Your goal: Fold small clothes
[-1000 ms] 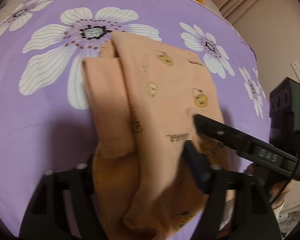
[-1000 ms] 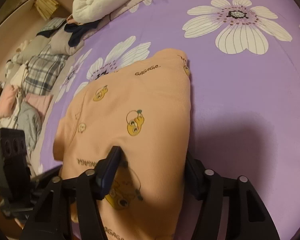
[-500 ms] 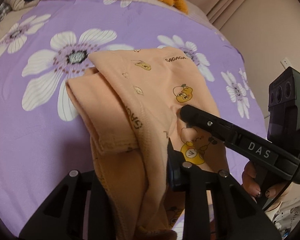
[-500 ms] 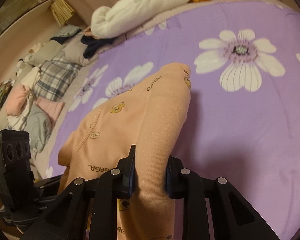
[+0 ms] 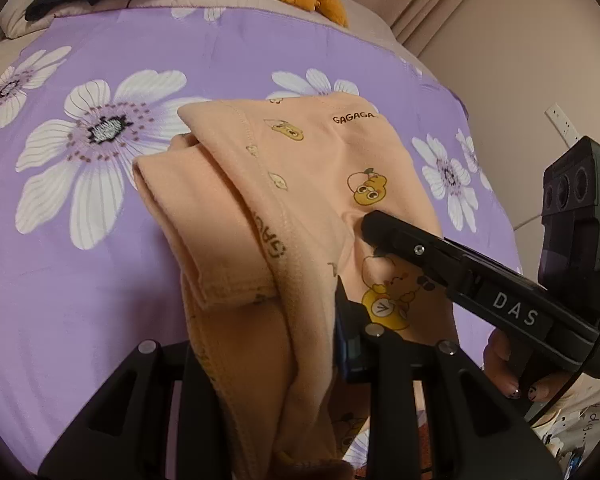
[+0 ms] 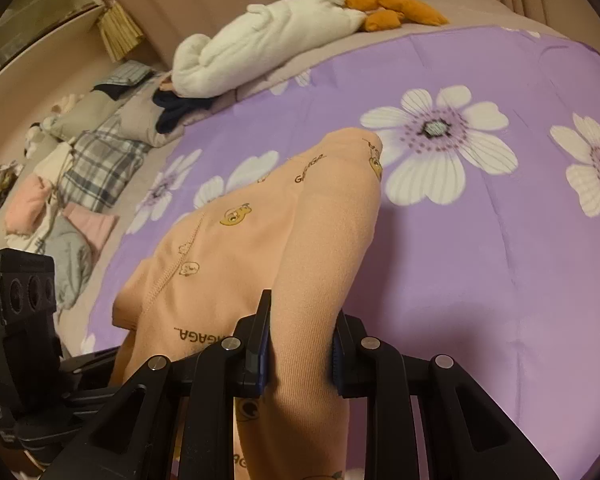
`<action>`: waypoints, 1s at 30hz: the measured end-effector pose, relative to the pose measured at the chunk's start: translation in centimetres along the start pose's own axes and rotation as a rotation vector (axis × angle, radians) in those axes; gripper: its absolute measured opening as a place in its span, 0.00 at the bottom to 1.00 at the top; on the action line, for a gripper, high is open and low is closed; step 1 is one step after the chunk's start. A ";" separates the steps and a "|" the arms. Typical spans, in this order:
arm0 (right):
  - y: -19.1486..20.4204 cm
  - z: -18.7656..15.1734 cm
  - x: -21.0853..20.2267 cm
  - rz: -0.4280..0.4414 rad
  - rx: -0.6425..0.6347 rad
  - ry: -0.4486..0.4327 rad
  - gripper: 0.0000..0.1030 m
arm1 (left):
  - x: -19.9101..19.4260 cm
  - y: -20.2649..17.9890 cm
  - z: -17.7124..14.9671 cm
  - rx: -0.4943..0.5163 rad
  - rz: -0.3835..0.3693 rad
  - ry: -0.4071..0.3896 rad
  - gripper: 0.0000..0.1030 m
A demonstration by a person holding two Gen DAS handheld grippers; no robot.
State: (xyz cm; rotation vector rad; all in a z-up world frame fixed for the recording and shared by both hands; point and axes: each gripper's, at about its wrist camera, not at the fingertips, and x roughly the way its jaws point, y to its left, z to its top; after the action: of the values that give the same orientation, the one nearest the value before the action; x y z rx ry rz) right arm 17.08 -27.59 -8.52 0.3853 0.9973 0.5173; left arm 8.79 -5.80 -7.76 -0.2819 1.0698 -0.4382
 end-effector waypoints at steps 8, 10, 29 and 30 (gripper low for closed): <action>-1.8 -1.1 1.9 -0.015 0.042 0.064 0.25 | 3.1 0.3 -1.1 -0.025 0.022 0.066 0.28; -2.1 -1.4 2.5 -0.017 0.050 0.080 0.25 | 3.6 0.4 -1.1 -0.028 0.030 0.077 0.29; -3.9 -2.7 2.3 -0.163 0.094 0.095 0.59 | 3.2 1.5 -1.8 -0.022 0.092 0.090 0.61; -3.9 -2.7 1.9 -0.168 0.093 0.089 0.64 | 2.8 1.5 -1.7 -0.019 0.101 0.075 0.68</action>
State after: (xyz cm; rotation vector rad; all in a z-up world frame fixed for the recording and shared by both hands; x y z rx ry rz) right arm 16.53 -29.48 -13.25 0.3603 1.1314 0.3392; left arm 8.70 -5.84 -11.33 -0.2282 1.1562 -0.3506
